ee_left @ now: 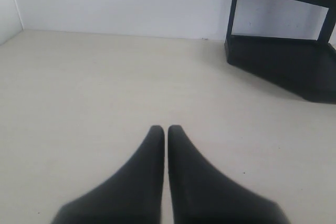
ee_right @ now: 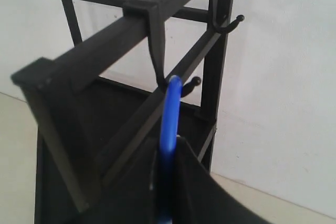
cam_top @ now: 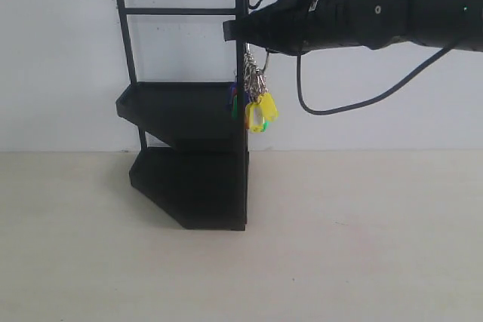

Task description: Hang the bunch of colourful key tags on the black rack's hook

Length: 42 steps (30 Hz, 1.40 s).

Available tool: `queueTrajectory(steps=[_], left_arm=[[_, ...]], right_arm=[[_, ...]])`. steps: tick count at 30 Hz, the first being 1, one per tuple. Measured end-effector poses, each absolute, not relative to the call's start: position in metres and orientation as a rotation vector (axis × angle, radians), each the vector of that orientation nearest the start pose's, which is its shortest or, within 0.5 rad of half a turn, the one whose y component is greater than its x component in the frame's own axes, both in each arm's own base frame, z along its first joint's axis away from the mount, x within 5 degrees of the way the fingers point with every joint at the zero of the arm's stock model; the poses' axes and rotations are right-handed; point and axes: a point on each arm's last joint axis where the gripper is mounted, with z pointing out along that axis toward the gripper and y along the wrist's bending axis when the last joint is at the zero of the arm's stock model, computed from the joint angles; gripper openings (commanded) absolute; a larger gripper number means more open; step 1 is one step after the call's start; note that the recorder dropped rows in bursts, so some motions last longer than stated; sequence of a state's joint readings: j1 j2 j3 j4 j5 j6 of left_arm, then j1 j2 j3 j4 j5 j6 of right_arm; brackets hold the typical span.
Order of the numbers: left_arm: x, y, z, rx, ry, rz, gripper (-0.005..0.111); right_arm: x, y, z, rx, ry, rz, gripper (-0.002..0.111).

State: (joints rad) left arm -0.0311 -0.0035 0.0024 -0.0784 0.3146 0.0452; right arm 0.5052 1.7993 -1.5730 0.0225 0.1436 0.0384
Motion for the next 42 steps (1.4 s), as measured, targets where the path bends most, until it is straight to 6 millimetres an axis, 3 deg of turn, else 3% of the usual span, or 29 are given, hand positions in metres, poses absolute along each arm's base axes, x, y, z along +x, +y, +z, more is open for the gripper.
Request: queueTrajectory(steps=[2,4,6,8,15,23,28,33,38,42], left_arm=[[0.054,-0.004,0.184,0.019,1.796,-0.065,0.004],[0.054,-0.004,0.184,0.019,1.796,-0.065,0.004],[0.054,-0.004,0.184,0.019,1.796,-0.065,0.004],[0.054,-0.004,0.184,0.019,1.796,-0.065,0.004],[0.054,-0.004,0.184,0.019,1.796,-0.065,0.004],[0.054,-0.004,0.184,0.019,1.796,-0.065,0.004],[0.054,-0.004,0.184,0.019,1.796,-0.065,0.004],[0.054,-0.004,0.184,0.019,1.796,-0.065,0.004],[0.054,-0.004,0.184,0.019,1.796,-0.065,0.004],[0.054,-0.004,0.184,0.019,1.796,-0.065,0.004]], right_arm=[[0.385,0.213,0.351,-0.416,1.830,0.395,0.009],[0.385,0.214,0.351,-0.419,1.831,0.394,0.029],[0.384,0.214,0.351,-0.422,1.840,0.392,0.039],[0.383,0.213,0.354,-0.411,1.842,0.400,0.035],[0.362,0.201,0.381,-0.397,1.877,0.405,0.000],[0.323,0.174,0.411,-0.474,1.994,0.268,0.000],[0.287,0.148,0.433,-0.498,1.983,0.172,0.000],[0.244,0.119,0.429,-0.479,1.961,0.116,0.000],[0.200,0.093,0.402,-0.413,1.989,0.135,0.000],[0.179,0.082,0.386,-0.337,2.028,0.187,0.000]])
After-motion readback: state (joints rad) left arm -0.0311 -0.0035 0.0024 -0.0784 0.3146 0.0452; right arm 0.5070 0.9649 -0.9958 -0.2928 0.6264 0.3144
